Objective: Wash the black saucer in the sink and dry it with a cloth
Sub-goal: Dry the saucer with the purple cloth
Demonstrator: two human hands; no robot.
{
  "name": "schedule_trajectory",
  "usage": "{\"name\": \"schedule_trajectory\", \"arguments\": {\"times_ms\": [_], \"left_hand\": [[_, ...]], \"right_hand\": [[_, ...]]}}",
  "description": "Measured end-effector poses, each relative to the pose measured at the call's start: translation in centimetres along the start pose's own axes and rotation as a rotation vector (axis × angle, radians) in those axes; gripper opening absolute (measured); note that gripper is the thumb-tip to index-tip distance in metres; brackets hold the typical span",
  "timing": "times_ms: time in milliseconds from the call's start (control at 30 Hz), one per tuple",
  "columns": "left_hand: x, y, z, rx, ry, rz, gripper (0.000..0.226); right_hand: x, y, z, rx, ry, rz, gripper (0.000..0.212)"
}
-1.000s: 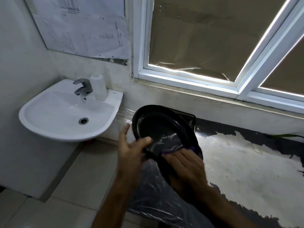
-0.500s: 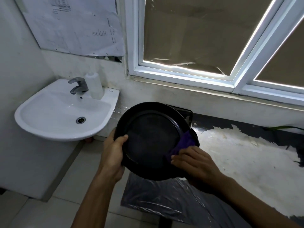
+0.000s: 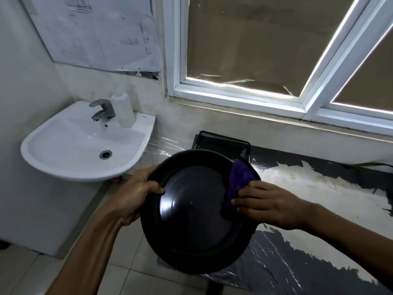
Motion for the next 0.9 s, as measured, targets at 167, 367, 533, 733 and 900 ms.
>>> {"name": "schedule_trajectory", "arguments": {"times_ms": [167, 367, 533, 733, 900], "left_hand": [[0.9, -1.3, -0.1, -0.031, 0.050, -0.090, 0.048], [2.0, -2.9, 0.1, -0.109, 0.484, -0.030, 0.051], [3.2, -2.3, 2.4, -0.058, 0.516, 0.076, 0.028], [3.3, -2.5, 7.0, 0.009, 0.277, 0.179, 0.024], [3.0, -3.3, 7.4, -0.088, 0.228, 0.193, 0.030]], "right_hand": [[0.2, 1.9, 0.3, 0.035, -0.182, 0.055, 0.022], [0.5, 3.3, -2.4, 0.508, 0.144, 0.665, 0.059], [4.1, 0.6, -0.1, 0.573, 0.499, 1.108, 0.058], [8.6, -1.3, 3.0, 0.611, 0.719, 1.336, 0.034], [10.5, -2.1, 2.0, 0.636, 0.730, 1.166, 0.030]]}}
Point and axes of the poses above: each hand's wrist, its own x-axis towards the middle knuckle, its own z-axis out of the palm, y = z × x, the point moved 1 cm from there along x, towards the middle knuckle, and after that the axes turned 14 degrees about -y, right-handed, at the moved point
